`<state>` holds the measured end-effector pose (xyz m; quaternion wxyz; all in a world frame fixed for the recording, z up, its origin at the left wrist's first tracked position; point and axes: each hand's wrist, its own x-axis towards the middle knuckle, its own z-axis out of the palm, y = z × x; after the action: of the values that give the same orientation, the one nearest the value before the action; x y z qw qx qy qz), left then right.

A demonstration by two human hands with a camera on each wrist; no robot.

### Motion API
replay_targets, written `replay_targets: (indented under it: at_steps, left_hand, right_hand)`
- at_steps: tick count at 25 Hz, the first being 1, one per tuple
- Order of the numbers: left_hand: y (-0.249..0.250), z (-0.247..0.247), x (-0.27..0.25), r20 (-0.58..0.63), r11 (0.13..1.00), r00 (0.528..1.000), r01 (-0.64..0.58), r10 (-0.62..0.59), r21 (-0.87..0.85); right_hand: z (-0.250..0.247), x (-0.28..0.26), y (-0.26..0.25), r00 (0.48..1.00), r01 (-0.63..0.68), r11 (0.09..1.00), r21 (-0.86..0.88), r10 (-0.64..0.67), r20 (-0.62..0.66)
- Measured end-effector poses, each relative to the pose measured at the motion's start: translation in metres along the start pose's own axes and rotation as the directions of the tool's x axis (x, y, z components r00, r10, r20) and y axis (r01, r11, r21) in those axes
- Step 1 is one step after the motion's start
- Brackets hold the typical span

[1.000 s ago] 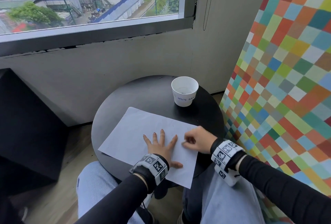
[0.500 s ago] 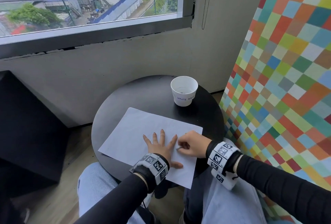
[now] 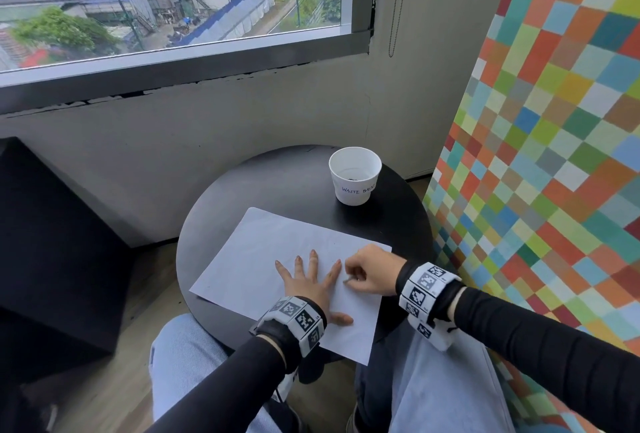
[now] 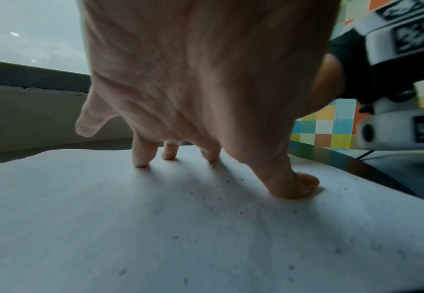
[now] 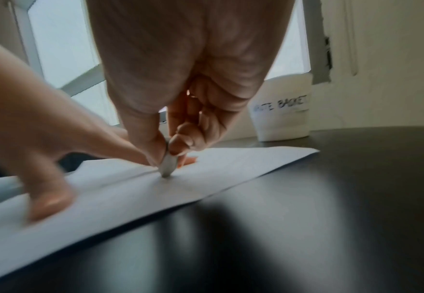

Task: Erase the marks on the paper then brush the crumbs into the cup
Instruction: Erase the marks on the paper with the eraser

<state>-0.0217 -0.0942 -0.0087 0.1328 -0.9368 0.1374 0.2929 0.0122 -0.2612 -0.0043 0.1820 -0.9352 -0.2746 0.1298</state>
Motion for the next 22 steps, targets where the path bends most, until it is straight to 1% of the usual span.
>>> replay_targets:
  at_steps: [1,2,4,5,8,9,12,15,17,18,19,20,21,22]
  left_hand:
    - [0.000,0.000,0.000,0.001,1.000,1.000,0.002,-0.002,0.003]
    - [-0.001,0.000,0.000,0.001,1.000,1.000,0.002,-0.002,0.002]
    - [-0.001,0.001,0.002,-0.001,1.000,1.000,0.001,-0.001,-0.002]
    - [0.000,0.001,0.002,-0.002,1.000,1.000,0.002,-0.002,-0.004]
    - [0.000,0.002,0.003,-0.004,1.000,1.000,0.007,-0.007,0.001]
    - [-0.001,0.002,0.003,-0.006,1.000,1.000,0.005,-0.005,0.000]
    - [-0.001,0.004,0.003,-0.011,1.000,1.000,0.005,-0.006,-0.018]
    - [-0.003,0.008,0.002,-0.043,0.999,0.998,0.040,-0.041,-0.033]
    - [-0.004,0.010,0.002,-0.069,0.998,0.997,0.042,-0.044,-0.036]
    - [-0.004,0.010,0.002,-0.077,0.999,0.996,0.039,-0.041,-0.037]
    - [-0.004,0.010,0.001,-0.079,0.999,0.996,0.035,-0.038,-0.042]
    - [-0.004,0.010,0.001,-0.079,0.998,0.996,0.031,-0.035,-0.047]
    - [-0.004,0.010,0.001,-0.076,0.998,0.997,0.028,-0.032,-0.047]
    - [-0.004,0.010,0.001,-0.075,0.999,0.997,0.026,-0.030,-0.042]
  right_hand:
    - [0.002,-0.003,-0.001,0.999,0.021,1.000,0.007,-0.021,0.042]
    - [-0.001,-0.004,0.003,0.999,-0.006,1.000,0.008,0.005,0.050]
    - [-0.009,-0.002,0.017,0.995,-0.096,0.995,0.026,0.097,-0.028]
    - [-0.011,-0.002,0.020,0.994,-0.100,0.995,0.020,0.101,-0.045]
    - [-0.001,-0.005,0.007,0.999,0.013,1.000,-0.002,-0.013,0.034]
    - [-0.001,-0.005,0.007,0.999,0.013,1.000,0.011,-0.013,0.041]
    - [-0.011,0.000,0.023,0.994,-0.099,0.995,0.005,0.099,-0.040]
    - [-0.013,0.005,0.027,0.990,-0.139,0.990,-0.005,0.139,-0.039]
    - [-0.017,0.007,0.030,0.985,-0.155,0.988,0.012,0.155,-0.081]
    - [-0.017,0.008,0.028,0.986,-0.148,0.989,-0.004,0.147,-0.081]
    - [-0.015,0.009,0.021,0.992,-0.111,0.993,-0.030,0.109,-0.060]
    - [-0.009,0.009,0.009,0.999,-0.051,0.997,-0.058,0.050,-0.015]
    - [0.000,0.006,-0.003,0.998,0.021,0.997,-0.078,-0.016,0.059]
    - [0.006,0.006,-0.012,0.991,0.061,0.994,-0.085,-0.051,0.122]
